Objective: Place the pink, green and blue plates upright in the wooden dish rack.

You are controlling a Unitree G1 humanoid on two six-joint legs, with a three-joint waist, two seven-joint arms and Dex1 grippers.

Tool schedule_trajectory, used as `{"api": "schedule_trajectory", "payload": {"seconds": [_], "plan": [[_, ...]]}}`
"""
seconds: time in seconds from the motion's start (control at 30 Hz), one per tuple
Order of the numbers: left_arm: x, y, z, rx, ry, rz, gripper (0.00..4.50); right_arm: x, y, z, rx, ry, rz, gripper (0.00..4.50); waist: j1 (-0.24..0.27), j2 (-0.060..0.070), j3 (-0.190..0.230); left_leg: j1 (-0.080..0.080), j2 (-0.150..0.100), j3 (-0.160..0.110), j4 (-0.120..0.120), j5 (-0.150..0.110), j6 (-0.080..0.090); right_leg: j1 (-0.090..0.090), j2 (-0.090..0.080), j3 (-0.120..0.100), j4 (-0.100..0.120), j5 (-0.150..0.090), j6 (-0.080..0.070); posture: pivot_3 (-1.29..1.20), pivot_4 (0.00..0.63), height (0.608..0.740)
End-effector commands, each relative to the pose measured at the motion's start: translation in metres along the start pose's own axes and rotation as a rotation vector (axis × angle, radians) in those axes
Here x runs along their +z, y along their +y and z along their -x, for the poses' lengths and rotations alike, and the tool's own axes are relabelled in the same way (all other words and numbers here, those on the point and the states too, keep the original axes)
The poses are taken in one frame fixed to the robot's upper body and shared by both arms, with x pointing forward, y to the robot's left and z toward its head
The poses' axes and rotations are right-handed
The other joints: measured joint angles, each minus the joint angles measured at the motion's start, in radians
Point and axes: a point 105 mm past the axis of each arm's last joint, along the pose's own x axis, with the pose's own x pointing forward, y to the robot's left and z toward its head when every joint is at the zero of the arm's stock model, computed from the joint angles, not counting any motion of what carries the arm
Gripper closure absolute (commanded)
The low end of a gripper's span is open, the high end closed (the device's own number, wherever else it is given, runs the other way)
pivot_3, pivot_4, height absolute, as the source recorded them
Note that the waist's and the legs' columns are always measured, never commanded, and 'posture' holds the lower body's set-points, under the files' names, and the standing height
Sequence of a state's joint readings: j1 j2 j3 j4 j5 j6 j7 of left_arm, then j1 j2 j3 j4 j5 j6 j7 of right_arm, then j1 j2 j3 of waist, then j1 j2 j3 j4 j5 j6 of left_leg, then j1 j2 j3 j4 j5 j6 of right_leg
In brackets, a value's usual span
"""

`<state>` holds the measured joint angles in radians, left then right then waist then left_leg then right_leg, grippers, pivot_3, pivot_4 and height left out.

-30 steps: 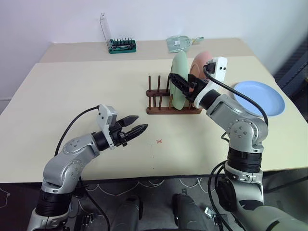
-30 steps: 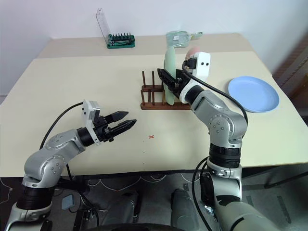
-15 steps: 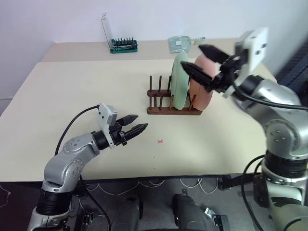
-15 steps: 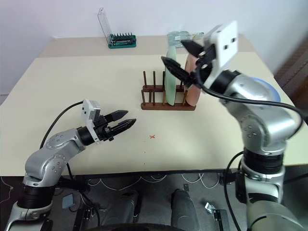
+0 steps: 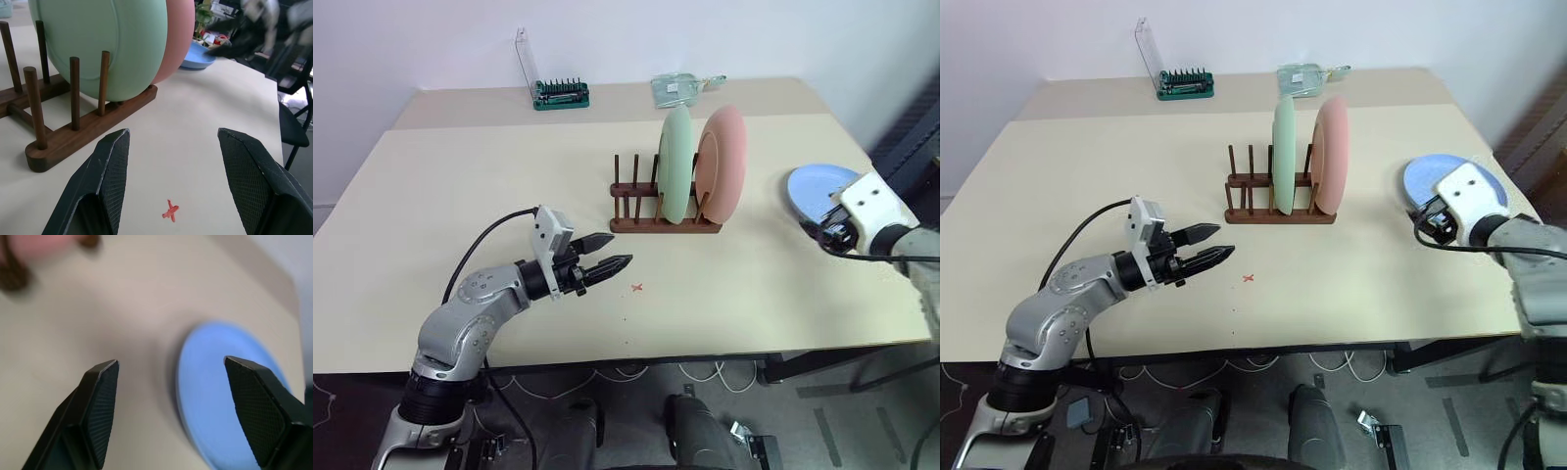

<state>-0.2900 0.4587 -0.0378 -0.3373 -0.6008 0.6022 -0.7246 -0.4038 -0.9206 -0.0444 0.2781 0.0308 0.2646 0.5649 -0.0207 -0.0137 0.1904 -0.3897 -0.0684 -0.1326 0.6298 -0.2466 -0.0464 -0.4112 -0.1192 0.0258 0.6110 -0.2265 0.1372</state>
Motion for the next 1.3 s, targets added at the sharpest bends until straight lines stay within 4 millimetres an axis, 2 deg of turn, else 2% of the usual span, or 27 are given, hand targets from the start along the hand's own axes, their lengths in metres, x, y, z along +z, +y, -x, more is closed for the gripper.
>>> {"api": "schedule_trajectory", "payload": {"seconds": [0.03,0.17,0.27,0.43,0.53,0.6,0.63,0.67,0.73,0.77,0.8,0.83,0.9,0.93,0.97,1.0,1.07,1.13,1.2,1.3], "plan": [[0.008,-0.003,-0.003,-0.017,-0.022,-0.034,1.55,-0.021,-0.013,-0.016,-0.081,0.079,0.090,1.02,0.003,0.001,0.001,0.000,0.000,0.000,0.000,0.000,0.000,0.000,0.000,0.000,0.000,0.000,0.000,0.00,0.150,0.740],[0.008,-0.004,-0.001,-0.009,-0.027,-0.030,1.55,-0.037,-0.017,-0.030,-0.108,0.128,0.074,1.02,0.005,0.001,0.001,-0.001,-0.001,-0.001,0.000,0.000,0.000,0.000,0.000,0.000,-0.001,0.001,0.001,0.00,0.150,0.740],[0.008,-0.004,0.001,0.007,-0.028,-0.036,1.55,-0.042,-0.020,-0.034,-0.114,0.148,0.099,1.84,0.006,0.001,0.001,-0.001,-0.001,-0.001,0.000,0.000,0.000,0.000,0.000,0.000,0.000,0.001,0.001,0.00,0.150,0.740],[0.008,-0.003,0.003,0.024,-0.029,-0.038,1.55,-0.024,-0.024,-0.036,-0.130,0.068,0.103,4.40,0.004,0.001,0.001,-0.001,-0.001,-0.001,0.000,0.000,0.000,0.000,0.000,0.000,0.000,0.001,0.002,0.00,0.150,0.740],[0.008,-0.003,0.003,0.028,-0.030,-0.037,1.55,-0.018,-0.027,-0.035,-0.156,0.049,0.143,4.48,0.003,0.001,0.001,-0.001,-0.001,-0.001,0.000,0.000,0.000,0.000,0.000,0.000,0.000,0.001,0.002,0.00,0.150,0.740],[0.008,-0.003,0.003,0.027,-0.030,-0.036,1.55,0.013,-0.049,-0.025,-0.287,-0.054,0.209,4.48,0.002,0.002,0.001,0.000,-0.001,-0.001,0.000,0.000,0.000,0.000,0.000,0.000,0.000,0.001,0.002,0.00,0.150,0.740],[0.008,-0.003,0.003,0.026,-0.028,-0.036,1.55,0.040,-0.065,-0.015,-0.389,-0.143,0.225,4.48,0.001,0.003,0.002,-0.001,-0.001,-0.001,0.000,0.000,0.000,0.000,0.000,0.001,0.000,0.001,0.002,0.00,0.150,0.740],[0.008,-0.003,0.002,0.025,-0.028,-0.035,1.55,0.057,-0.075,-0.006,-0.458,-0.202,0.231,4.48,0.000,0.005,0.002,-0.001,-0.001,-0.001,0.000,0.000,0.000,-0.001,0.000,0.001,0.001,0.001,0.002,0.00,0.150,0.740],[0.008,-0.004,0.001,0.016,-0.027,-0.032,1.55,0.106,-0.084,0.017,-0.551,-0.385,0.247,4.48,0.001,0.006,0.002,-0.001,-0.001,0.000,-0.001,0.000,0.000,-0.002,0.000,0.002,0.001,0.001,0.002,0.00,0.150,0.740],[0.008,-0.004,0.000,0.011,-0.027,-0.031,1.55,0.132,-0.083,0.028,-0.568,-0.479,0.248,4.48,0.001,0.006,0.002,-0.001,-0.001,-0.001,-0.001,0.000,0.000,-0.002,0.000,0.002,0.002,0.001,0.002,0.00,0.150,0.740],[0.008,-0.004,0.000,0.008,-0.026,-0.030,1.55,0.148,-0.081,0.037,-0.577,-0.539,0.248,4.48,0.001,0.006,0.002,-0.001,-0.001,-0.001,-0.001,0.000,0.000,-0.002,0.000,0.002,0.002,0.001,0.002,0.00,0.150,0.740],[0.008,-0.004,-0.001,0.003,-0.026,-0.030,1.55,0.175,-0.073,0.048,-0.550,-0.663,0.207,4.48,0.003,0.006,0.002,-0.001,-0.001,-0.001,-0.001,0.000,0.000,-0.002,0.000,0.002,0.002,0.001,0.002,0.00,0.150,0.740],[0.008,-0.004,-0.002,-0.002,-0.027,-0.030,1.55,0.212,-0.057,0.067,-0.475,-0.848,0.150,4.48,0.001,0.006,0.002,-0.001,-0.001,-0.001,-0.001,0.000,0.000,-0.002,0.000,0.002,0.001,0.001,0.002,0.00,0.150,0.740],[0.009,-0.003,-0.003,-0.002,-0.027,-0.034,1.55,0.243,-0.035,0.084,-0.331,-1.020,0.041,4.48,0.001,0.006,0.002,-0.001,-0.001,-0.001,0.000,0.000,0.000,-0.001,0.000,0.002,0.001,0.001,0.002,0.00,0.150,0.740],[0.009,-0.002,-0.003,-0.001,-0.030,-0.036,1.55,0.265,-0.012,0.100,-0.160,-1.146,-0.054,4.48,0.000,0.006,0.002,-0.001,-0.001,-0.001,0.000,0.000,0.000,-0.001,0.000,0.002,0.001,0.001,0.002,0.00,0.150,0.740],[0.009,-0.001,-0.004,0.001,-0.031,-0.037,1.55,0.279,0.005,0.112,-0.027,-1.223,-0.111,4.48,-0.001,0.006,0.001,0.000,0.000,-0.002,-0.001,0.000,0.000,-0.001,0.001,0.002,0.001,0.001,0.002,0.00,0.150,0.740],[0.011,0.002,-0.003,0.014,-0.038,-0.044,1.55,0.296,0.034,0.126,0.191,-1.299,-0.261,4.48,0.002,0.006,0.001,-0.001,0.000,-0.004,-0.001,0.000,0.000,-0.001,0.001,0.001,0.002,0.001,0.002,0.00,0.150,0.740],[0.011,0.004,-0.002,0.022,-0.038,-0.049,1.55,0.305,0.065,0.135,0.417,-1.319,-0.371,4.48,0.010,0.005,0.001,-0.001,-0.001,-0.006,0.000,0.000,0.000,0.000,0.001,0.000,0.002,0.001,0.002,0.00,0.150,0.740],[0.012,0.011,0.002,0.059,-0.044,-0.059,1.55,0.310,0.086,0.136,0.533,-1.304,-0.447,4.48,0.011,0.005,0.001,-0.001,-0.002,-0.007,0.000,0.000,0.000,0.000,0.000,-0.001,0.001,0.001,0.002,0.00,0.150,0.740],[0.012,0.027,0.015,0.141,-0.038,-0.069,1.55,0.316,0.105,0.125,0.656,-1.220,-0.624,4.48,0.007,0.005,0.001,-0.001,-0.002,-0.007,0.000,0.000,0.000,-0.001,0.000,-0.001,0.002,0.001,0.001,0.00,0.150,0.740]]}}
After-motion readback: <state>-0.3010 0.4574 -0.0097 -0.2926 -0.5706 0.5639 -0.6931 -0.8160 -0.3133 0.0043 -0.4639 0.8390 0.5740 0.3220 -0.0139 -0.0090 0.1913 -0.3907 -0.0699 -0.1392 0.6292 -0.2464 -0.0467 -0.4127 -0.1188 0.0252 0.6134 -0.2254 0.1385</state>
